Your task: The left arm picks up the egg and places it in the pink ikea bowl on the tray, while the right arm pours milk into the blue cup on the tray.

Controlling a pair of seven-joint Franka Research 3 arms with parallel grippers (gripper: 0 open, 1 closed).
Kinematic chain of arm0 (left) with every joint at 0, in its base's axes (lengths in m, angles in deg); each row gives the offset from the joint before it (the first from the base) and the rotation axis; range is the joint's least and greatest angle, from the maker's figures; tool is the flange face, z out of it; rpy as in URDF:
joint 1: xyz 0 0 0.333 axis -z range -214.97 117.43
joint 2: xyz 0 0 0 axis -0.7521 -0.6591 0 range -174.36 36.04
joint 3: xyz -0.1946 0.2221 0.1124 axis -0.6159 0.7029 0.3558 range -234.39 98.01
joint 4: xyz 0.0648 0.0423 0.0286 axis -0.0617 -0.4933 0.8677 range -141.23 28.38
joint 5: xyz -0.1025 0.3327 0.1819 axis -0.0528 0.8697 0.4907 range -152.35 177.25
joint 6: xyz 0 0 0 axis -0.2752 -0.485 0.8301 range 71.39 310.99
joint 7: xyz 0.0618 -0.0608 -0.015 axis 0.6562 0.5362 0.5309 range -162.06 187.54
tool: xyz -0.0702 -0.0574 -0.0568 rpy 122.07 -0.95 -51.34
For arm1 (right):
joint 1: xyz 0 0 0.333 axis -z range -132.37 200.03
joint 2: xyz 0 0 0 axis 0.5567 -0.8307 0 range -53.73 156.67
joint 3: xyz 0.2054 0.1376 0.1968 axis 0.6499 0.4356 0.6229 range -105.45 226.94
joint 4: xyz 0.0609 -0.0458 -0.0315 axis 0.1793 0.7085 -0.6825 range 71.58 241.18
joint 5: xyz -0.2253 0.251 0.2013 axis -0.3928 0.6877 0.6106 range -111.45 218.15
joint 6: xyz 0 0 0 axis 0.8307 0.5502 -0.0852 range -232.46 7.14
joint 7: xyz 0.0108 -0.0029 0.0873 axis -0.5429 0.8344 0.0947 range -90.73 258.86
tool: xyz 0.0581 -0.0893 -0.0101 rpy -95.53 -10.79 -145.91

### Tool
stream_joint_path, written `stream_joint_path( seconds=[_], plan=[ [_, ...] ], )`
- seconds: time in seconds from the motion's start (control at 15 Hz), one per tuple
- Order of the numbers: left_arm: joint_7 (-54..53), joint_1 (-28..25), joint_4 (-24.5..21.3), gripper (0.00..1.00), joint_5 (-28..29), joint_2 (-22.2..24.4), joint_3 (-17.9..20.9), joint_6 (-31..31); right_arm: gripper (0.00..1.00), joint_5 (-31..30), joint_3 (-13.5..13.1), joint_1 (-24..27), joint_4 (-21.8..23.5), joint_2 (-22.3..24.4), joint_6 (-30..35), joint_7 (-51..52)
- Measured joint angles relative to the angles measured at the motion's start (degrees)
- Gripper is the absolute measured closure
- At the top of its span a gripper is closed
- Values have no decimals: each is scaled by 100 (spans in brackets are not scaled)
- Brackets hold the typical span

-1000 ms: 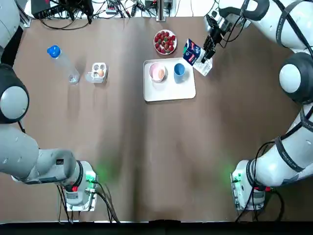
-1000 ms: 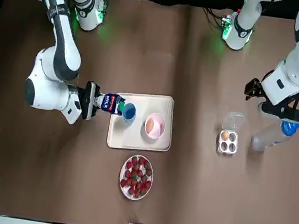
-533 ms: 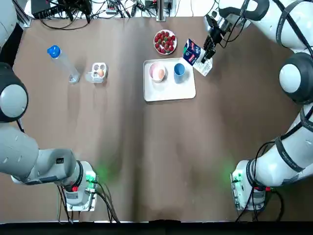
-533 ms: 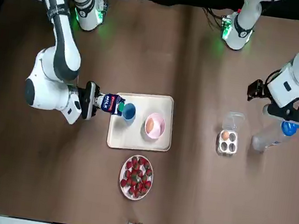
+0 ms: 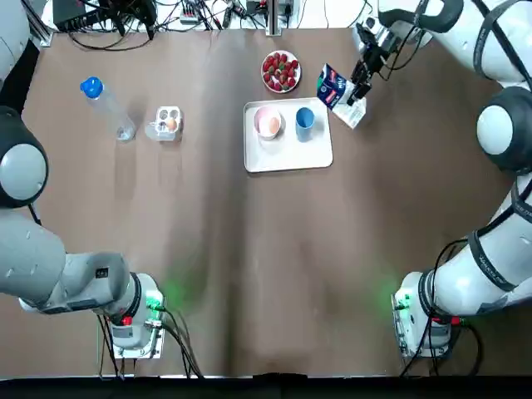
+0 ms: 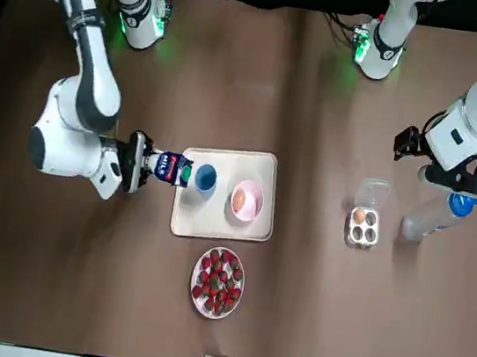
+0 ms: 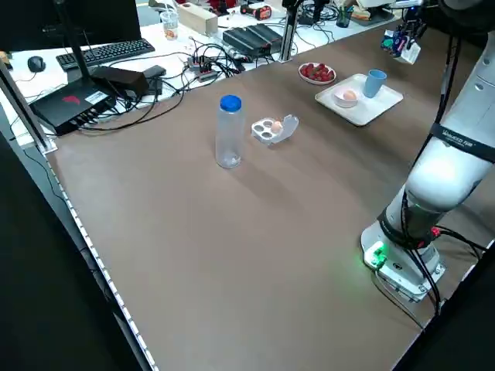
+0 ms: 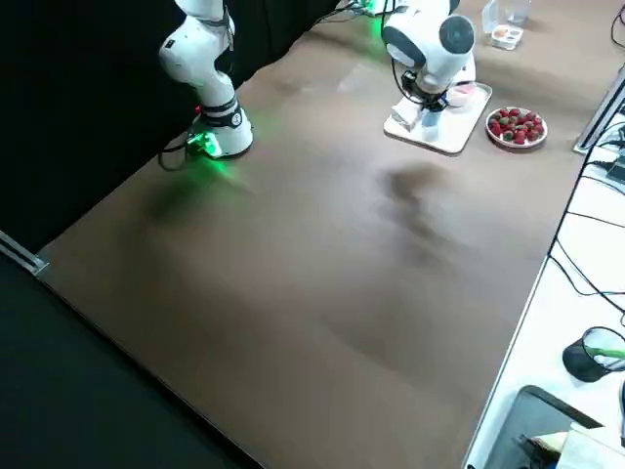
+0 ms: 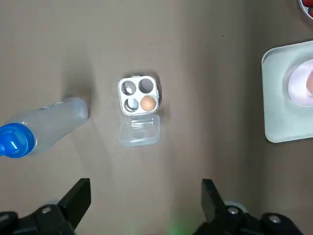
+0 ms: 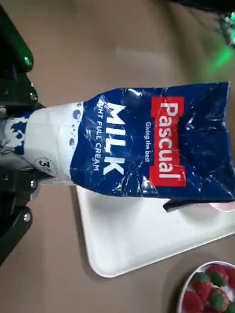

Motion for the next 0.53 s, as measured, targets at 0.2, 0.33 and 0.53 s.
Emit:
stream_joint_path(
  seconds=[0.2,0.33,0.53],
  plan=[
    [0,-3,0,0,0,5,0,0,58,392,-8,502,-37,1,508,478],
    [0,-4,0,0,0,5,0,0,58,731,-14,852,-38,-5,818,982],
    [0,-4,0,0,0,6,-1,0,58,1310,-27,1391,-37,-91,1160,1875]
  ],
)
